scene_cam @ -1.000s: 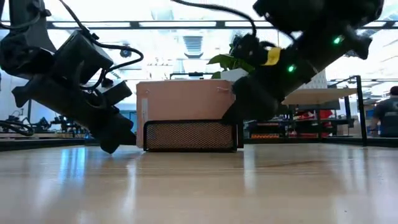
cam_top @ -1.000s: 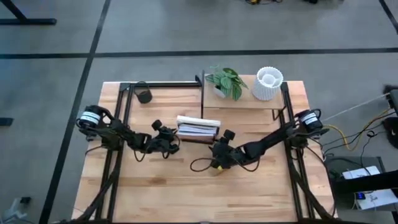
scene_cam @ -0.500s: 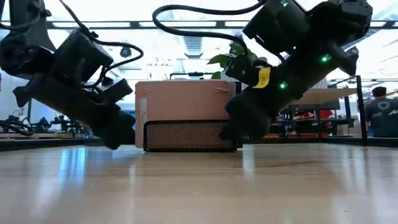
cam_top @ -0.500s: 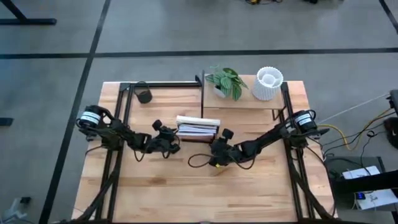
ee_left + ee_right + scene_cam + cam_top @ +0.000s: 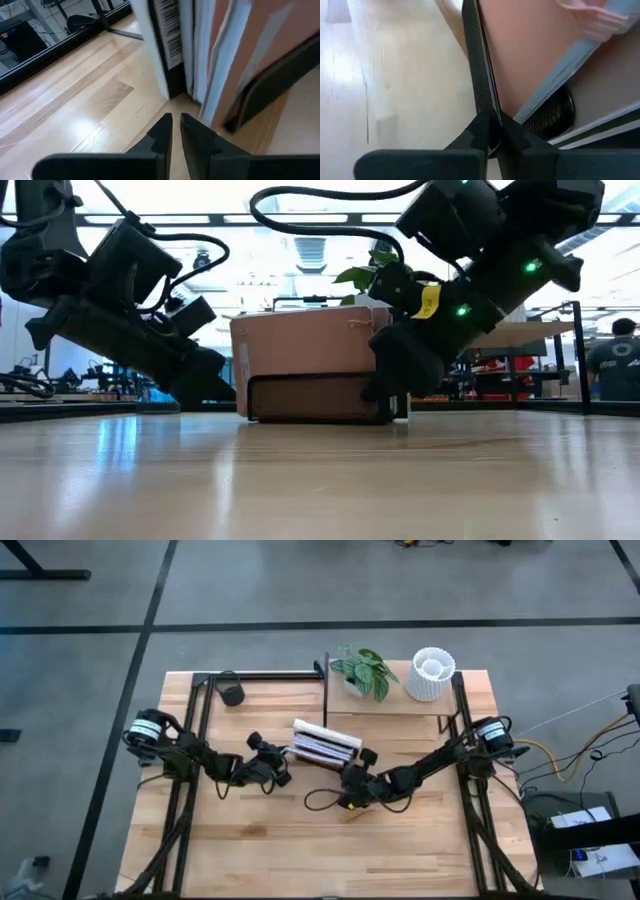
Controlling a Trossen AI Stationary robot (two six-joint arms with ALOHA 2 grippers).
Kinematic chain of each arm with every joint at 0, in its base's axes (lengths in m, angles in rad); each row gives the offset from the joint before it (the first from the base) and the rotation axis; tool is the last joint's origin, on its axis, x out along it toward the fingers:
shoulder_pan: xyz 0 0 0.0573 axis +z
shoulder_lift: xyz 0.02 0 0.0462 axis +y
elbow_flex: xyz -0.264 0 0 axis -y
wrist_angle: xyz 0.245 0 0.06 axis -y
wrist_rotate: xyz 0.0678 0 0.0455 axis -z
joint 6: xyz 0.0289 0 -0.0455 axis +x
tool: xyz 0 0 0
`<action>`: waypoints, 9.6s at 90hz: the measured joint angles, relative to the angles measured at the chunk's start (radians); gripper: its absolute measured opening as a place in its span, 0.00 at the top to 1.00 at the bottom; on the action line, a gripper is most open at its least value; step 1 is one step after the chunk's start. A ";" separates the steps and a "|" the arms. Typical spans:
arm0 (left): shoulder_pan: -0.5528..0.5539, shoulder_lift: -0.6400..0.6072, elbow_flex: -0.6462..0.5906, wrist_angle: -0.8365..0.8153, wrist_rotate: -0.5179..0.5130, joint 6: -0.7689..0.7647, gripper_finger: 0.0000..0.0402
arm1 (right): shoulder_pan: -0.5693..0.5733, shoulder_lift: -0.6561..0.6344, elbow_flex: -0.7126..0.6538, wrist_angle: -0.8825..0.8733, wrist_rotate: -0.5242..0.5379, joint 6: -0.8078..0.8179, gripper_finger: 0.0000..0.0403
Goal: Stock shelves
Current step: Move the black mesh bookshelf to the top left of the table, then put the black pen organizer under the shelf
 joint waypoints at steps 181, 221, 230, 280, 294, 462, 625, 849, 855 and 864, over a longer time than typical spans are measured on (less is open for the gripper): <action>0.000 -0.338 0.000 -0.500 -0.003 0.070 0.95 | -0.017 -0.067 0.002 0.066 -0.299 -0.158 1.00; -0.001 -0.527 -0.002 -0.707 -0.002 0.025 0.95 | -0.161 -0.002 0.035 0.248 -0.374 -0.267 1.00; -0.010 -0.554 -0.002 -0.743 0.033 0.026 0.95 | -0.179 0.046 0.083 0.248 -0.383 -0.287 1.00; -0.158 -0.764 -0.002 -1.245 0.133 -0.294 0.95 | -0.195 0.262 0.462 0.030 -0.405 -0.422 1.00; -0.165 -0.820 -0.002 -1.323 0.165 -0.334 0.95 | -0.211 0.274 0.479 0.021 -0.414 -0.443 1.00; -0.163 -0.325 -0.008 -0.397 0.221 -0.009 0.95 | -0.326 0.227 0.509 -0.002 -0.475 -0.547 0.73; 0.264 0.134 0.132 -0.092 0.033 -0.035 0.95 | 0.051 0.019 0.509 -0.566 -0.182 -0.176 0.97; 0.523 -0.702 0.541 -1.490 0.165 0.383 0.68 | 0.050 0.019 0.509 -0.554 -0.184 -0.151 0.97; 0.523 -0.701 0.589 -1.490 0.116 0.406 0.67 | 0.050 0.019 0.509 -0.554 -0.184 -0.144 0.97; 0.529 -0.690 0.655 -1.492 0.086 0.411 0.67 | 0.053 0.019 0.509 -0.554 -0.184 -0.143 0.97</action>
